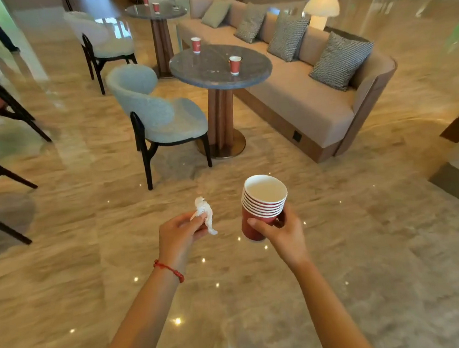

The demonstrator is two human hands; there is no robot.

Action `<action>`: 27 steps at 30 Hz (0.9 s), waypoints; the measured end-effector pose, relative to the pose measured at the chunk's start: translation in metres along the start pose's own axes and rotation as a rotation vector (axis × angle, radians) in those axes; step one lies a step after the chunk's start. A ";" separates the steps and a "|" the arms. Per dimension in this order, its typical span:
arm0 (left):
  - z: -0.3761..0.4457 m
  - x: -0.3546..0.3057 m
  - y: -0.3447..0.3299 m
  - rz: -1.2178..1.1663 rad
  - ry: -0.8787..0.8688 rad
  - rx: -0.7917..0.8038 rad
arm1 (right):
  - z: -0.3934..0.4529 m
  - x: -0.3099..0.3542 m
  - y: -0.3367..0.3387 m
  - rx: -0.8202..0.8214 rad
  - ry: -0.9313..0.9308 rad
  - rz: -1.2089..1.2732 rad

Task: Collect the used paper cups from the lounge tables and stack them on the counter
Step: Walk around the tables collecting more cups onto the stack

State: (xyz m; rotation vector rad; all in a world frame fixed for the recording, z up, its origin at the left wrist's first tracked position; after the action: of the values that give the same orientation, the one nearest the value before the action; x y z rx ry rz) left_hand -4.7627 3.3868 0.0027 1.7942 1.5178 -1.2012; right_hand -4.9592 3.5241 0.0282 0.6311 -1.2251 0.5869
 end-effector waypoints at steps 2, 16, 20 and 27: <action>0.030 -0.029 -0.022 0.005 -0.009 0.022 | 0.042 0.003 -0.001 0.001 0.011 -0.005; 0.225 -0.114 -0.187 0.045 -0.008 0.030 | 0.295 -0.050 0.030 0.005 0.051 0.036; 0.271 -0.141 -0.230 -0.003 -0.010 0.004 | 0.368 -0.063 0.041 0.016 0.048 0.036; 0.354 -0.184 -0.283 -0.027 -0.006 -0.013 | 0.478 -0.091 0.035 0.049 0.014 0.054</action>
State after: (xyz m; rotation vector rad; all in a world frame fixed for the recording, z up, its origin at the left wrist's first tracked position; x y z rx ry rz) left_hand -5.1378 3.0744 0.0344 1.7653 1.5478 -1.2059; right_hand -5.3221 3.1989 0.0471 0.6361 -1.2201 0.6671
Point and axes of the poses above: each hand's wrist, its own z-axis towards the middle knuckle, its own y-axis out of the back of the hand, x = y × z, the point moved 10 cm from there along z, towards the middle knuckle, and after that the axes turned 12 degrees about y, right-handed, at the moved point
